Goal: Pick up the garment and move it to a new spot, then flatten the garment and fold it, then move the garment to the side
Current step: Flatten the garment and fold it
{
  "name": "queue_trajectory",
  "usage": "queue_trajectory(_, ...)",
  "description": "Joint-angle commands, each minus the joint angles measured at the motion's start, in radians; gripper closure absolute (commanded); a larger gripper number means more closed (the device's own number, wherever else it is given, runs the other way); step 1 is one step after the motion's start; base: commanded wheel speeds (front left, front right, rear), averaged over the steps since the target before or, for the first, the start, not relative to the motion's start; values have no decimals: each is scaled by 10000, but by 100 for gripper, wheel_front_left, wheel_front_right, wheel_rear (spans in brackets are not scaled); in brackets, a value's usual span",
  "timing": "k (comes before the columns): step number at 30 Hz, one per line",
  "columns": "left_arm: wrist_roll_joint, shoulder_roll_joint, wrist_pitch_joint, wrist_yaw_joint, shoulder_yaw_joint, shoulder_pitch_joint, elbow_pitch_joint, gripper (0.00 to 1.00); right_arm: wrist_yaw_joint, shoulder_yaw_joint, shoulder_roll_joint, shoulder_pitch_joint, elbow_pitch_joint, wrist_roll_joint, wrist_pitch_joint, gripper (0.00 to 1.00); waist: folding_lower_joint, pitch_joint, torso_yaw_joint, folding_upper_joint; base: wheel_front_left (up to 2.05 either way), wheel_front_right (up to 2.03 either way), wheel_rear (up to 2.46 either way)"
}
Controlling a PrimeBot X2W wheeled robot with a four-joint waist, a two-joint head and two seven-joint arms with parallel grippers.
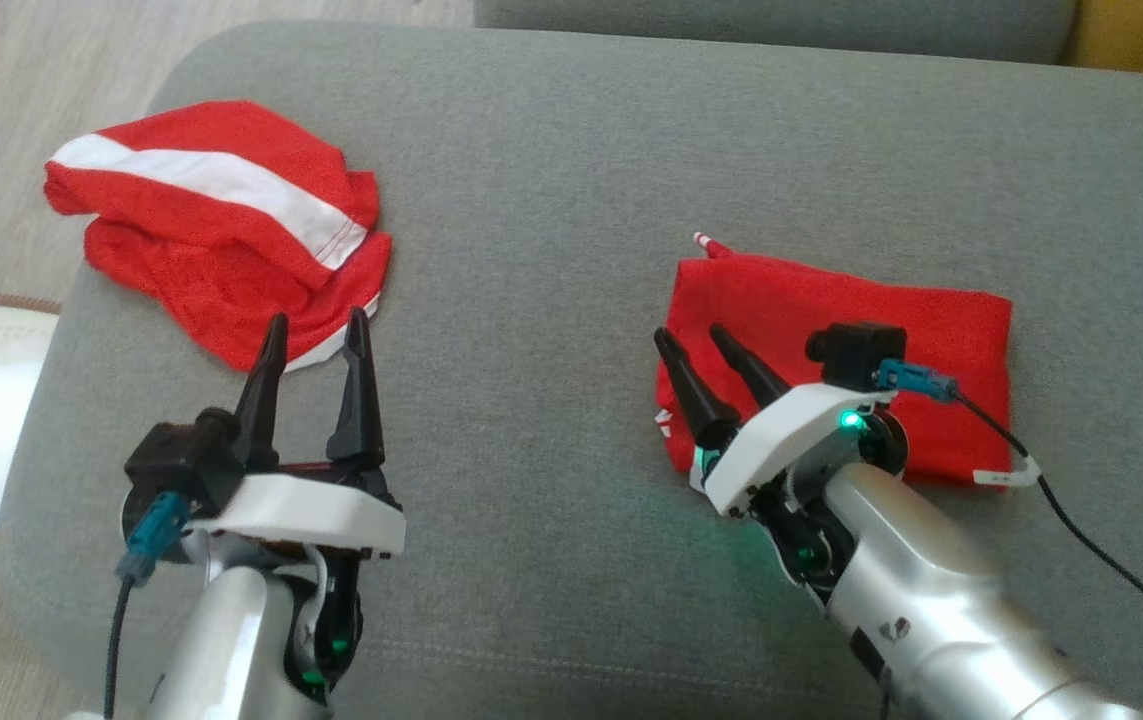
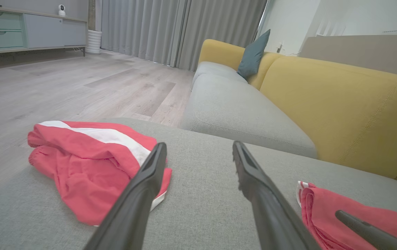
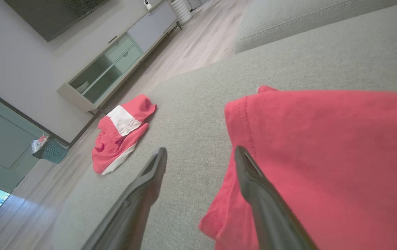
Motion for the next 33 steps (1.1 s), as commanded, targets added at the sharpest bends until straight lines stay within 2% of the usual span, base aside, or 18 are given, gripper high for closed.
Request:
queue_trajectory(1,-20,76,-53,46,338,-168,-286,0,65,183,129,-447,-221,114,-170,0,0,-46,-97,0,0,0,0)
queue_trajectory(5,-50,76,-53,58,345,-158,-306,0,65,445,129,-798,-209,402,-508,0,0,-142,-355,0,0,0,0)
queue_trajectory(8,-67,76,-53,59,349,-179,-409,0,65,324,129,-1255,63,-14,-839,0,0,-179,-587,0,0,0,0)
queue_trajectory(13,-96,76,-53,91,387,-189,-725,0,65,-500,129,-1912,689,-1868,-1110,0,0,-240,-975,0,0,0,0)
queue_trajectory(15,-104,76,-53,91,396,-201,-871,0,65,-1227,87,-2023,681,-2948,-1132,0,0,-247,-1115,0,0,0,0)
queue_trajectory(20,-133,76,-53,81,384,-247,-1193,0,65,-3321,-468,-1098,-693,-5444,-1139,0,0,-240,-1383,0,0,0,0)
queue_trajectory(24,-105,76,-53,71,362,-257,-1347,0,65,-4827,-571,166,-2262,-7040,-1140,0,0,-196,-1564,0,0,0,0)
queue_trajectory(29,53,76,-53,13,328,-225,-1390,0,65,-6285,-241,1718,-4026,-8184,-1141,0,0,-140,-1702,0,0,0,0)
queue_trajectory(33,183,76,-53,-57,373,-99,-1293,0,65,-6771,-12,2688,-4966,-8657,-1141,0,0,-126,-1768,0,0,0,0)
